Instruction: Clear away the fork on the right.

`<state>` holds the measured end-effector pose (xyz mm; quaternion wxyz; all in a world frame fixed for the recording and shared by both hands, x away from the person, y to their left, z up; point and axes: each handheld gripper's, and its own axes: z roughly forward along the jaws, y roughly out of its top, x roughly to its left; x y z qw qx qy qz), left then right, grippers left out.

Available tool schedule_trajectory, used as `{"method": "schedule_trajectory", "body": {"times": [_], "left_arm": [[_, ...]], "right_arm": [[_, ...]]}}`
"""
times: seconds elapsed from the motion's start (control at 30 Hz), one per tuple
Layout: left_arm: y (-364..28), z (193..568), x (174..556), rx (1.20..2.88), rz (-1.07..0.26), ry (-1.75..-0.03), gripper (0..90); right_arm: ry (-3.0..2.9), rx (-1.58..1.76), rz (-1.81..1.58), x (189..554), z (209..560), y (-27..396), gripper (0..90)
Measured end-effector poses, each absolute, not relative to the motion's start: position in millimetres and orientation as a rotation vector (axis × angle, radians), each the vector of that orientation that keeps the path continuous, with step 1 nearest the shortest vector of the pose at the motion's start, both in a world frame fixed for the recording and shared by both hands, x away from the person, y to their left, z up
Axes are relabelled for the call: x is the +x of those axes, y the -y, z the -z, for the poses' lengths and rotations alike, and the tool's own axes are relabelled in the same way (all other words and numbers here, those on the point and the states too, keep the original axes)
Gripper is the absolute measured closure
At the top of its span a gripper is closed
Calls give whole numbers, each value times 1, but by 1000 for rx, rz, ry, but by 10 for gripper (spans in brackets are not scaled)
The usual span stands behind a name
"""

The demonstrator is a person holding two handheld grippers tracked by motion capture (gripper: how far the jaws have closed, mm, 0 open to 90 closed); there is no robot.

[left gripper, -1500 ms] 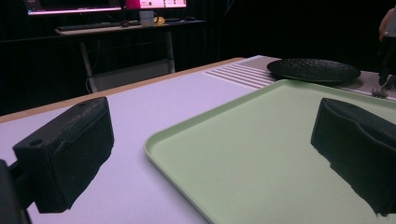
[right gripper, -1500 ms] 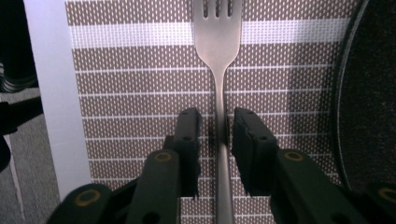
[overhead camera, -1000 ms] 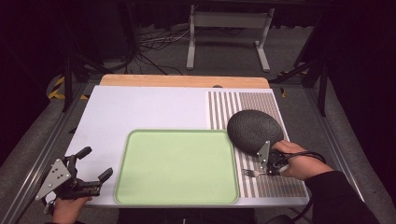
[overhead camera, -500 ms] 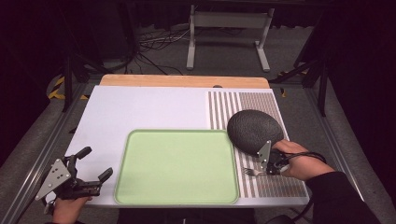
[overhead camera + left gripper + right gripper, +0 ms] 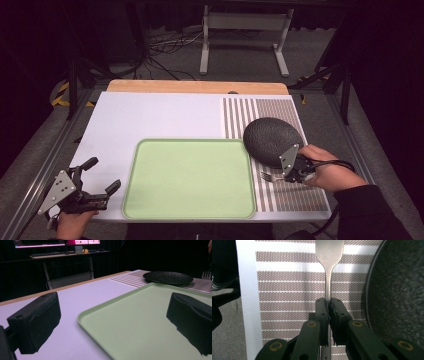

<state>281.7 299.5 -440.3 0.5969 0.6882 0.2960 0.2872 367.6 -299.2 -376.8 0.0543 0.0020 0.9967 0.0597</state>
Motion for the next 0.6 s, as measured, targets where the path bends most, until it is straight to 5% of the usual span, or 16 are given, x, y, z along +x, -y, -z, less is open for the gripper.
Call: {"method": "schedule_trajectory", "body": {"times": [0.6], "left_arm": [[-300,440,282,1595,-668,-688,0]], "right_arm": [[-2971,-11,-359,366,350,285,844]]}}
